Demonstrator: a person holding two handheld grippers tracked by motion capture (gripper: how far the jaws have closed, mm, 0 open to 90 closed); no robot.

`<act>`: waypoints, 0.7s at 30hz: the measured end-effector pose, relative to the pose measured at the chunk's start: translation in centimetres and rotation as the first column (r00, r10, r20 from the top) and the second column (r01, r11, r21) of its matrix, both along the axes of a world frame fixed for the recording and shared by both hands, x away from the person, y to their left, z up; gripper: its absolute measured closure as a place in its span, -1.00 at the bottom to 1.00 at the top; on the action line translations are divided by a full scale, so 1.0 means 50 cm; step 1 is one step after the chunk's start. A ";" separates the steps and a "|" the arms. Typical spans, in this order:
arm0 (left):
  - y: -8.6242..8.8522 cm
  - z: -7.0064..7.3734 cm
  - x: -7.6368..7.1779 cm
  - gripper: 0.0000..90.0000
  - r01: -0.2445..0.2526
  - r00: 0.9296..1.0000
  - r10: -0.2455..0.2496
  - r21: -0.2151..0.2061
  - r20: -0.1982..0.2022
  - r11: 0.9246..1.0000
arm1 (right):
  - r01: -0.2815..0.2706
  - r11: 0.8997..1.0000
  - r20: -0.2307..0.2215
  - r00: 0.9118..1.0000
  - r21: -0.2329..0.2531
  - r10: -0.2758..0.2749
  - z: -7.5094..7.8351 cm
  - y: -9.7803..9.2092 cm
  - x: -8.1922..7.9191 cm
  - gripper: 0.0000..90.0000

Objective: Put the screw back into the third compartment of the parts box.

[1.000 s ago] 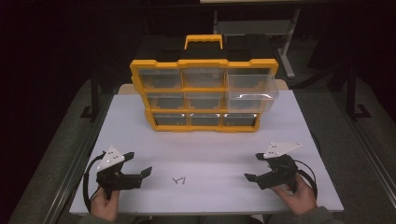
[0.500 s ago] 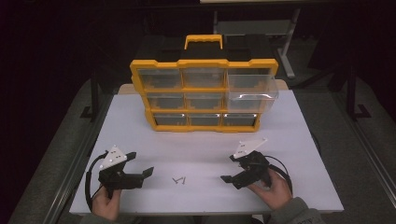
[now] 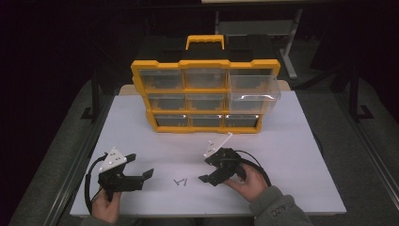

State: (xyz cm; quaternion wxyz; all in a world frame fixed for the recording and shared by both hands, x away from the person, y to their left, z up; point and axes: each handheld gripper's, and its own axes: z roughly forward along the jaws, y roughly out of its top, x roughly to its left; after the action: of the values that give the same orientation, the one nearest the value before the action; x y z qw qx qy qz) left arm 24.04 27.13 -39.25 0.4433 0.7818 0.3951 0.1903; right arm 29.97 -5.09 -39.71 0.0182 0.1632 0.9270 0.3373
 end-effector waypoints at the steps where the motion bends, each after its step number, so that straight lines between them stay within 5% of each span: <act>1: -0.001 0.000 0.001 -0.69 0.001 1.000 -0.001 0.001 0.004 1.000 | -0.015 1.000 -0.002 1.000 -0.003 0.015 -0.001 0.009 0.004 -0.21; 21: 0.010 0.004 -0.002 -0.69 -0.014 1.000 0.014 -0.001 0.008 1.000 | -0.161 0.985 -0.060 0.986 -0.069 0.157 -0.012 0.134 0.040 0.16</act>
State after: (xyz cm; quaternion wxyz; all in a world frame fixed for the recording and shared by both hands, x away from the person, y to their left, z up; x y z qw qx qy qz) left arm 23.92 27.62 -39.03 0.4439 0.7780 0.3989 0.1964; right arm 31.99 1.62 -40.31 -0.0282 0.0970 0.9490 0.2987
